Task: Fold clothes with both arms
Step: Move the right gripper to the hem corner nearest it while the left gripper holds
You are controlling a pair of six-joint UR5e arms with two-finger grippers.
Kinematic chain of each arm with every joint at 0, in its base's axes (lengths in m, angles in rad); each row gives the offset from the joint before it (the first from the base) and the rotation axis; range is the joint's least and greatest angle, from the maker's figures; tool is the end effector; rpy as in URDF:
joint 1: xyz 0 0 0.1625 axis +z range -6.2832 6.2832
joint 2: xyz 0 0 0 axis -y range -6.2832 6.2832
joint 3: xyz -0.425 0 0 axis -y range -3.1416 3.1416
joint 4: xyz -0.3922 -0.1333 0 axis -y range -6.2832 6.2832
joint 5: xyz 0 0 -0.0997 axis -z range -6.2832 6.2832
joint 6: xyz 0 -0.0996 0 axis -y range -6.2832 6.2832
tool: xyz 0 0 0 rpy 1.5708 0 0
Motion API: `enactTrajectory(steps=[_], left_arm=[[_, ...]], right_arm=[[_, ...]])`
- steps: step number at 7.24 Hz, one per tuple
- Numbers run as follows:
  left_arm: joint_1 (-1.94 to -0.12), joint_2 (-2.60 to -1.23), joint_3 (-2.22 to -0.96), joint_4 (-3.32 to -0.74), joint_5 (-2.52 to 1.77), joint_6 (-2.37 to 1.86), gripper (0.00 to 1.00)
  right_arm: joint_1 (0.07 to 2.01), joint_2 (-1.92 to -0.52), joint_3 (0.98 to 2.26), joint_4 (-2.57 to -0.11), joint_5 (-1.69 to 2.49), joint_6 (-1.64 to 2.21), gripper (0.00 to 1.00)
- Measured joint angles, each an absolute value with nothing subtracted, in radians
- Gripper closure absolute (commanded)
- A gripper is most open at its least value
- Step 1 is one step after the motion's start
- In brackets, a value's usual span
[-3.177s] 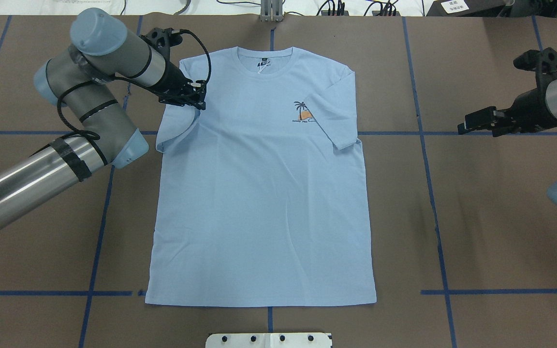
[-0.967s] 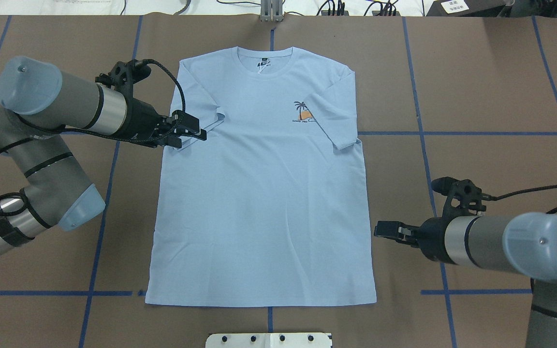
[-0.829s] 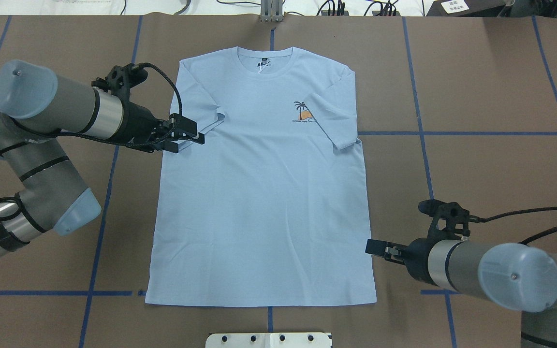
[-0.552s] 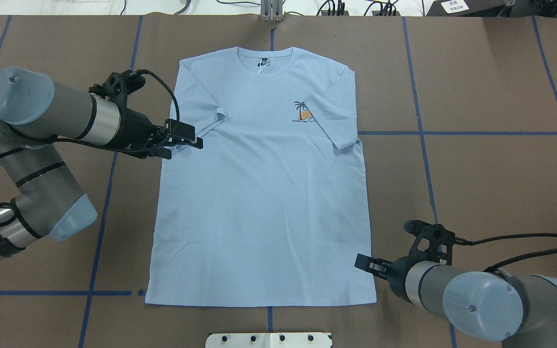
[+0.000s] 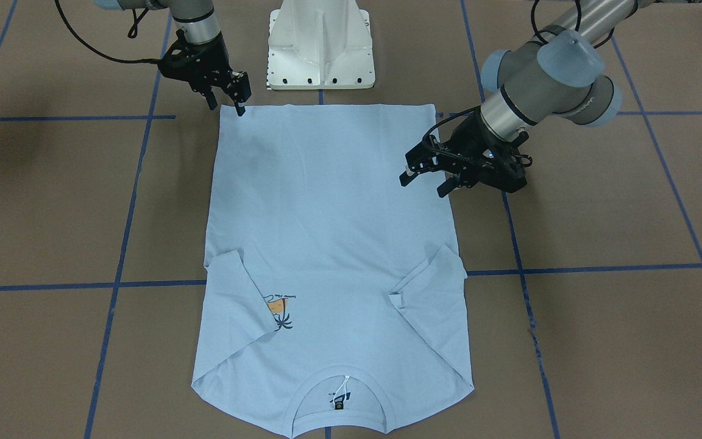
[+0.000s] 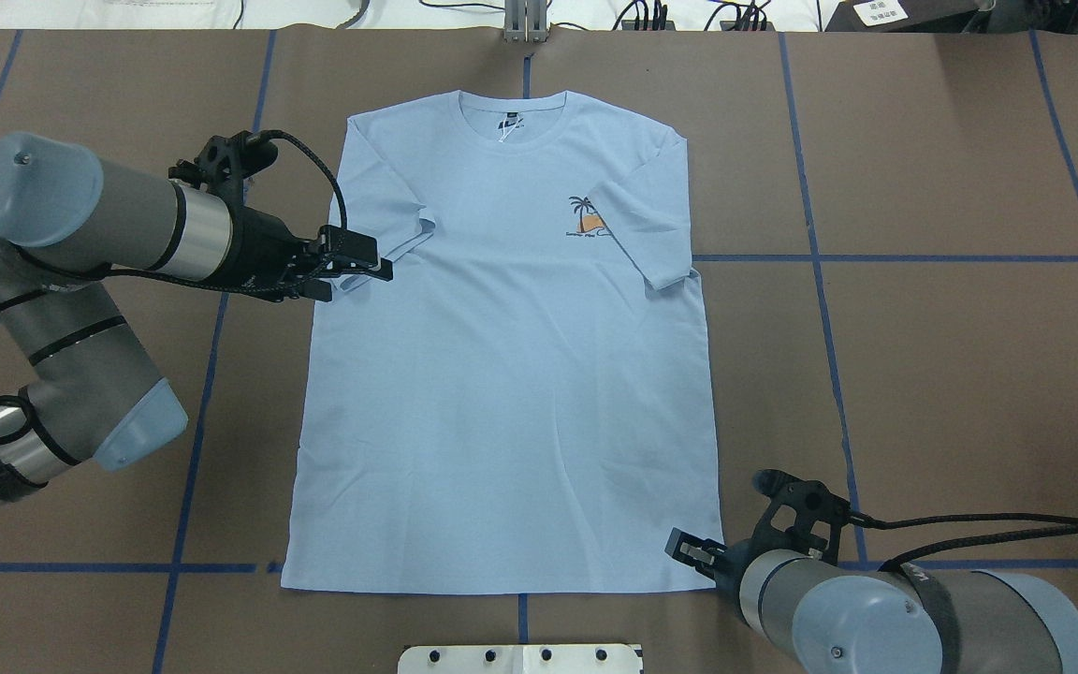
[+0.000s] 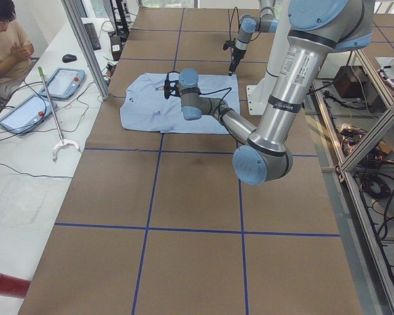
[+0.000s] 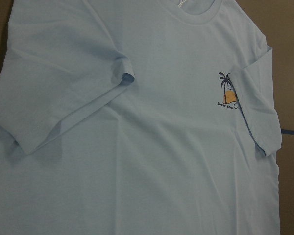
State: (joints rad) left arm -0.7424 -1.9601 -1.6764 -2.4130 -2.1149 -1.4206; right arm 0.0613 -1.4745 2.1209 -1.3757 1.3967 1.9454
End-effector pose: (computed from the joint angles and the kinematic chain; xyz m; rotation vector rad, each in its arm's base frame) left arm 0.3960 -0.4743 0.2922 0.1463 1.3648 -0.1328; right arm -0.4834 -0.1805 0.3403 0.0311 -0.8634 0.4820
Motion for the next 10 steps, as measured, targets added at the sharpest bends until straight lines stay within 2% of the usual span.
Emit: enactTrajectory(steps=[3, 4, 5, 6, 10], left_arm=[[-0.742, -1.959, -1.677, -2.413, -2.114, -1.423, 0.01], [-0.742, -1.959, -1.677, -2.413, -2.114, -1.425, 0.01], [-0.742, -1.958, -1.677, -2.413, -2.115, -1.432, 0.01], [-0.742, -1.958, -1.677, -2.413, -2.115, -1.443, 0.01], [-0.743, -1.957, -1.68, -2.413, -2.12, -1.465, 0.01]], right_arm=[[0.046, -1.479, 2.106, -1.38, 1.381, 1.955, 0.43], [0.042, -1.48, 2.101, -1.381, 1.381, 1.957, 0.53], [0.037, -1.481, 2.1, -1.381, 1.381, 1.957, 0.71], [0.032, -1.48, 2.1, -1.381, 1.381, 1.958, 1.0], [0.023, -1.493, 2.106, -1.38, 1.389, 1.954, 1.0]])
